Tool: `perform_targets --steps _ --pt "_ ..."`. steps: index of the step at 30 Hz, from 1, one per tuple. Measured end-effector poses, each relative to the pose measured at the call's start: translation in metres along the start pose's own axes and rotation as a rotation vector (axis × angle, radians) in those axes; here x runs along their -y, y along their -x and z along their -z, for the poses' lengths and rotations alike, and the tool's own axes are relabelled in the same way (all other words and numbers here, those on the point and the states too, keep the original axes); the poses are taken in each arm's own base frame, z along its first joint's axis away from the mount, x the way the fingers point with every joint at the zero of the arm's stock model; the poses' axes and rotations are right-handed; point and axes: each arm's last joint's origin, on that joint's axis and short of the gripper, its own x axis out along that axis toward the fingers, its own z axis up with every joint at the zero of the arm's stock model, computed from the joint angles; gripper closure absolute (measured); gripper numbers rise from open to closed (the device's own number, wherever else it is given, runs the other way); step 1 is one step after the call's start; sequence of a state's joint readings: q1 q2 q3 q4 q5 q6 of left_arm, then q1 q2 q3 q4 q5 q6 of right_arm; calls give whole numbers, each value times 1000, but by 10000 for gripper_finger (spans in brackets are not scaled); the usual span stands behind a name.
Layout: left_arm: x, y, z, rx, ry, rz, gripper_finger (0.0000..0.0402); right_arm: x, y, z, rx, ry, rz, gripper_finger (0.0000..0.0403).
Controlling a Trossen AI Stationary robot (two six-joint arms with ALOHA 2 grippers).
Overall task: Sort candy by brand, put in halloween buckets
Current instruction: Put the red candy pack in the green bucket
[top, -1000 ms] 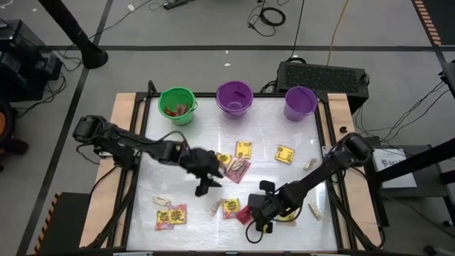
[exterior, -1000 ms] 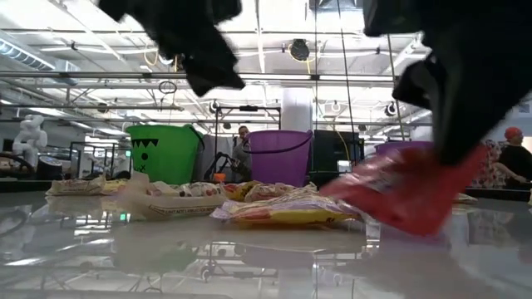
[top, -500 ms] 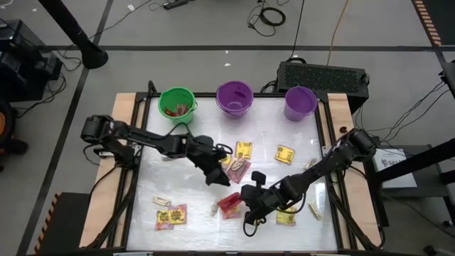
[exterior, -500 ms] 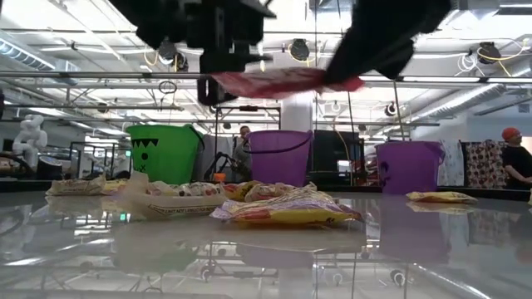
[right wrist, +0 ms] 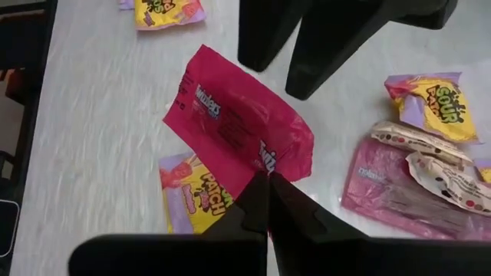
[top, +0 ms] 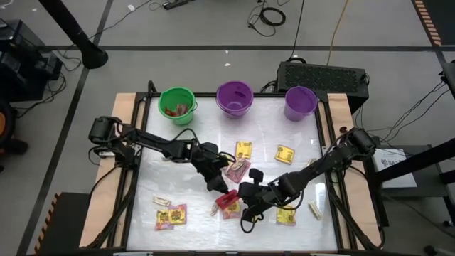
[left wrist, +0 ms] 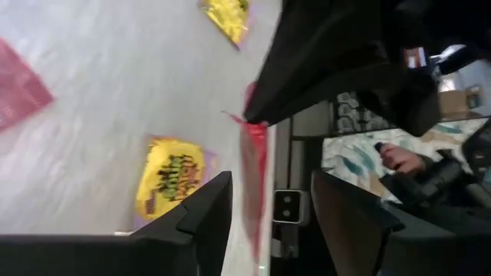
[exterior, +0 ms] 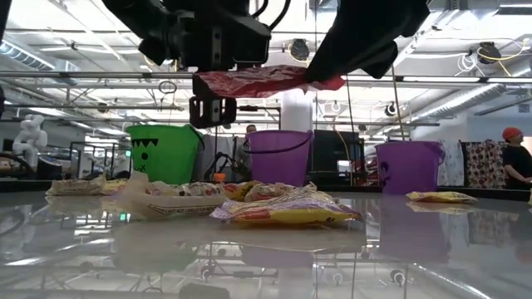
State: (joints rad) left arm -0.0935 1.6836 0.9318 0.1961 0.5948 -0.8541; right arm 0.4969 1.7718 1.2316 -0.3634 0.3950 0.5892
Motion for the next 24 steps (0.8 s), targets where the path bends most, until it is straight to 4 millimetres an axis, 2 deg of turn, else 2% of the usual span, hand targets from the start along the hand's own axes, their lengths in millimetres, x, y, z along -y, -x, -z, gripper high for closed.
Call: perform_targets --steps 6,16,19,23,24 --pt "-4 -7 5 22 8 -75 217 0 0 0 0 6 1 402" --pt "-7 -25 8 30 -36 -14 228 7 -3 -5 3 11 13 402" --pt "-7 -25 7 33 -67 -13 271 7 -3 -5 4 9 13 402" --pt "-7 -25 8 32 -103 -19 371 6 -3 -5 6 9 5 402" --pt "-7 -25 8 32 -110 -19 382 6 -3 -5 6 12 6 403"
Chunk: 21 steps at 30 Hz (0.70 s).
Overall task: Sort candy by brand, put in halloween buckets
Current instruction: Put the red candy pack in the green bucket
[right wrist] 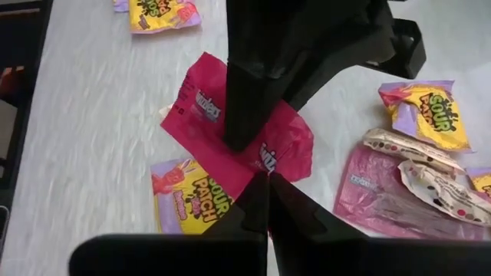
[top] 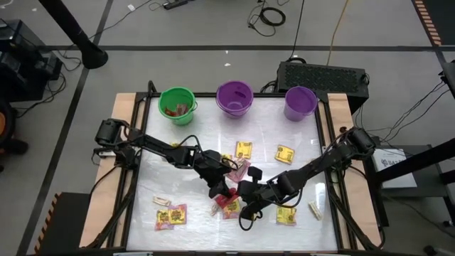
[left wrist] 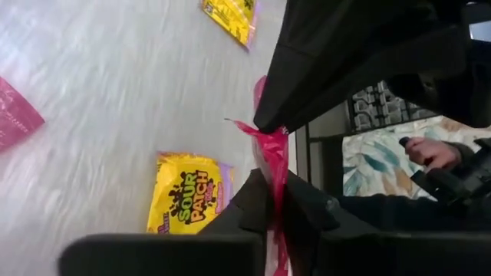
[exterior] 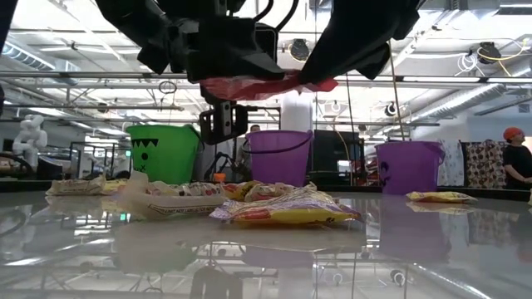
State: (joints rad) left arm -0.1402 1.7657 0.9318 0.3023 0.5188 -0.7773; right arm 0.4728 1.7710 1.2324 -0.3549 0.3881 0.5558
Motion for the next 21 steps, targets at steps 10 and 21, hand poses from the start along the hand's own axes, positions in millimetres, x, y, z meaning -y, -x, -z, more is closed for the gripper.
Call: perform_targets --steps 10,21 --pt "-1 2 -2 4 -11 2 390 2 1 5 -47 54 32 322" --pt "5 88 -15 16 -128 -309 392 -7 7 19 -106 54 41 230"
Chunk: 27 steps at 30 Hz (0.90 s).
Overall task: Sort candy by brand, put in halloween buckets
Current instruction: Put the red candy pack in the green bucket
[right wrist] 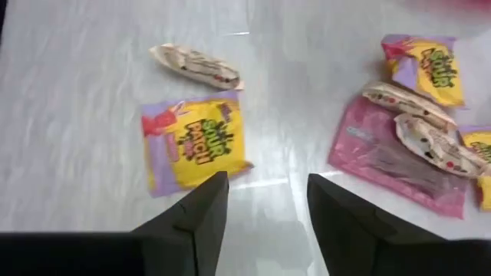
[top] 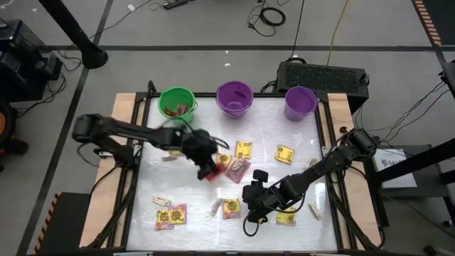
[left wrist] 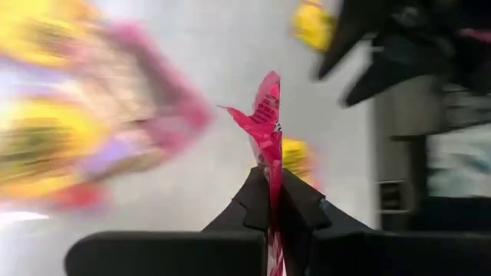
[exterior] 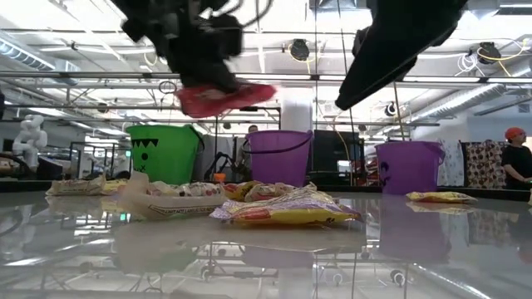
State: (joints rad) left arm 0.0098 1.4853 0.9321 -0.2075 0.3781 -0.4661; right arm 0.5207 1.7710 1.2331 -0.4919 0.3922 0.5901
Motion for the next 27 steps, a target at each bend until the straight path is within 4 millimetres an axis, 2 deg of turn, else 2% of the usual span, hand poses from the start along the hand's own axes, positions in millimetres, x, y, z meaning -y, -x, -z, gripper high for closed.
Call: perform_targets --steps 7,11,20,27 --pt "-18 87 1 131 -64 -418 392 1 -1 -6 40 -59 -11 233" --pt "-28 125 -1 251 -42 -532 392 3 -3 -10 62 -57 -18 234" --pt "-69 166 -5 342 61 -721 392 7 -5 -13 65 -134 -12 234" --pt "-102 186 -4 340 117 -841 392 7 -5 -13 64 -252 -16 234"
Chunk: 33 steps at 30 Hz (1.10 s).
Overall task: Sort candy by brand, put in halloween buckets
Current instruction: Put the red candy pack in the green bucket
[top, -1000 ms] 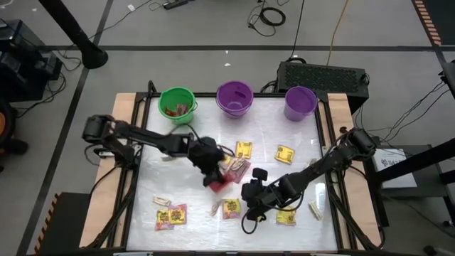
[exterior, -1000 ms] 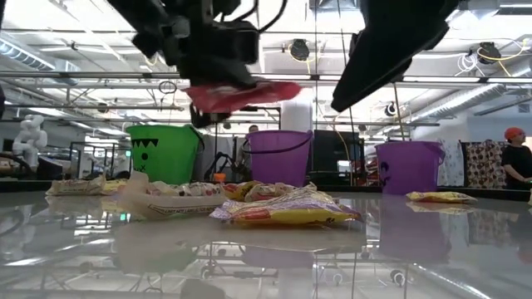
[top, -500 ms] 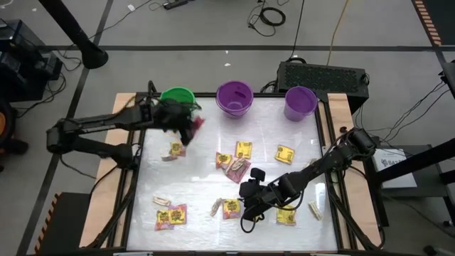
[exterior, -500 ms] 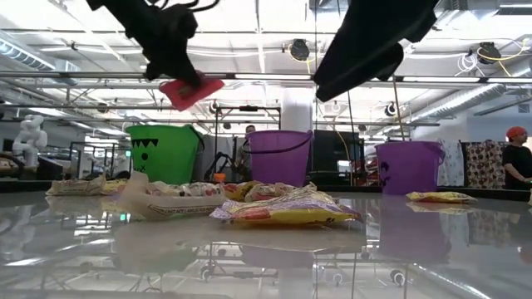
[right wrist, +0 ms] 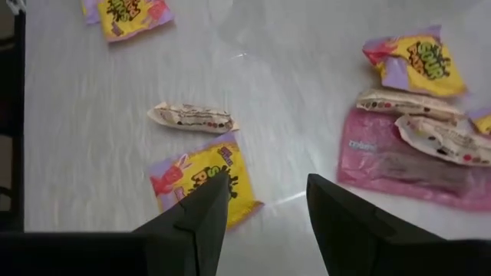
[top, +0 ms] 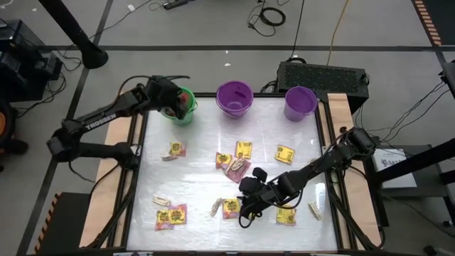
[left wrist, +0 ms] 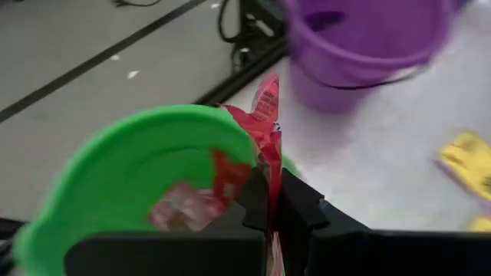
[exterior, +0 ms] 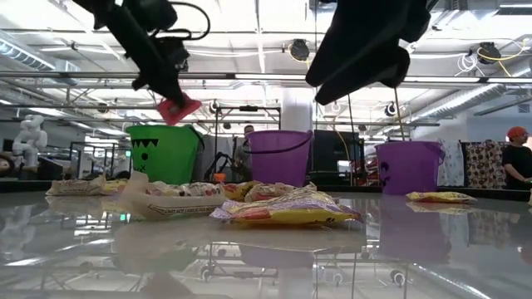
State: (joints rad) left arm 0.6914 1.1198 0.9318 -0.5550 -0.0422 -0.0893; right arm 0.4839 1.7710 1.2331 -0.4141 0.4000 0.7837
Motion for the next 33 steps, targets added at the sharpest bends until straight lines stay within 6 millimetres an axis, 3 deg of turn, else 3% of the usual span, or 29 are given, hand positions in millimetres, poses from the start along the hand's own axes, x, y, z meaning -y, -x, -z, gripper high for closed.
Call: perform_targets --steps 8,14,23,28,33 --pt "-26 -21 1 -64 31 -43 384 0 0 0 -7 -44 -6 234" --pt "-28 -32 3 -112 32 -42 332 0 0 0 -7 -105 -6 234" --pt "-29 -26 -3 -37 -15 -110 261 0 0 1 -10 -138 -2 234" --pt "-14 -20 -7 12 -22 331 246 0 0 1 -13 -136 1 234" --pt "17 -15 -10 27 -34 670 245 0 0 1 -16 -136 -2 234"
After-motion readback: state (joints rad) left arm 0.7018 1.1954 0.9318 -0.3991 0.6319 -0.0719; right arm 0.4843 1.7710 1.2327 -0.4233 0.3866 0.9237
